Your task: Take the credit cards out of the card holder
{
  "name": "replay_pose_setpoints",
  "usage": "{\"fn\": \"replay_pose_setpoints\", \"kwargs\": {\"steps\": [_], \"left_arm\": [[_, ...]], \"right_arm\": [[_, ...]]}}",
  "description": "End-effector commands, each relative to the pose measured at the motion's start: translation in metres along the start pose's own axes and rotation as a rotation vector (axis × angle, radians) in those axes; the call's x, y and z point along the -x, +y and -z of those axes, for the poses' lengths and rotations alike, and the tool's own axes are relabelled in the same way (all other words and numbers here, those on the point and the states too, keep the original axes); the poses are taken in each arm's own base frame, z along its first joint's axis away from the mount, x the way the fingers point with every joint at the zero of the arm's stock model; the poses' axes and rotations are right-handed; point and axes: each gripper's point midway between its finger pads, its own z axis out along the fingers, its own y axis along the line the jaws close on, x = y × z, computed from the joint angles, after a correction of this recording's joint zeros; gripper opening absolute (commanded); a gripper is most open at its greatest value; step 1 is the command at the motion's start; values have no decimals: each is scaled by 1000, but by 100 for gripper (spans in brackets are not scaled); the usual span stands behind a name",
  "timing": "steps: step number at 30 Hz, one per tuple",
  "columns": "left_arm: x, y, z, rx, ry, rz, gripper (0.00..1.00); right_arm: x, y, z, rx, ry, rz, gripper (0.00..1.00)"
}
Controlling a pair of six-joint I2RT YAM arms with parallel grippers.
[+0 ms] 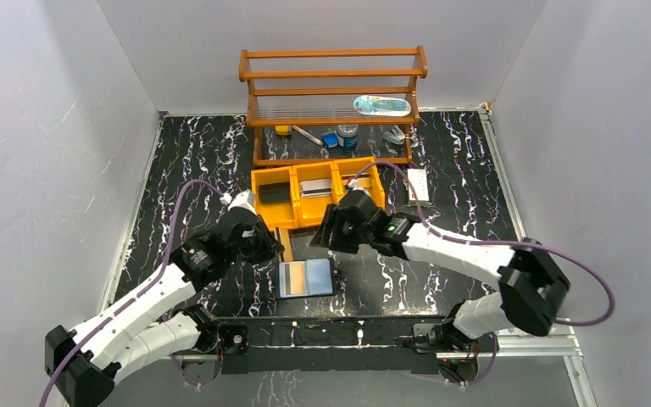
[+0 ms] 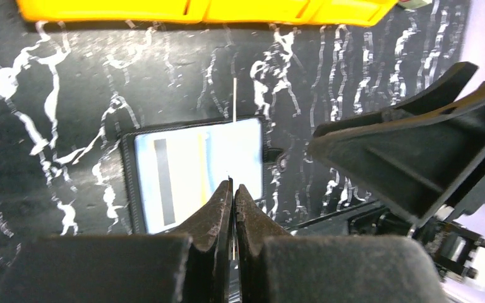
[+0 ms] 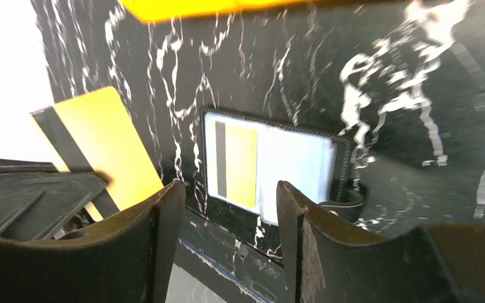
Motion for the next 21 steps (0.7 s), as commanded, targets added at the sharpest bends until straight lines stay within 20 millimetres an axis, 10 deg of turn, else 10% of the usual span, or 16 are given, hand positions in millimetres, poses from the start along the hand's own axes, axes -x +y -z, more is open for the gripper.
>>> {"fn": "replay_pose_setpoints", "kwargs": {"steps": [1, 7, 21], "left_arm": [[21, -42, 4, -206, 19, -2, 0], [41, -75, 15, -534, 72, 77, 0], [64, -129, 30, -889, 110, -10, 0]], "right_arm": [[54, -10, 32, 21, -214, -44, 64], [95, -4, 71, 275, -252, -112, 70], [106, 68, 113, 774, -60, 12, 77]]}}
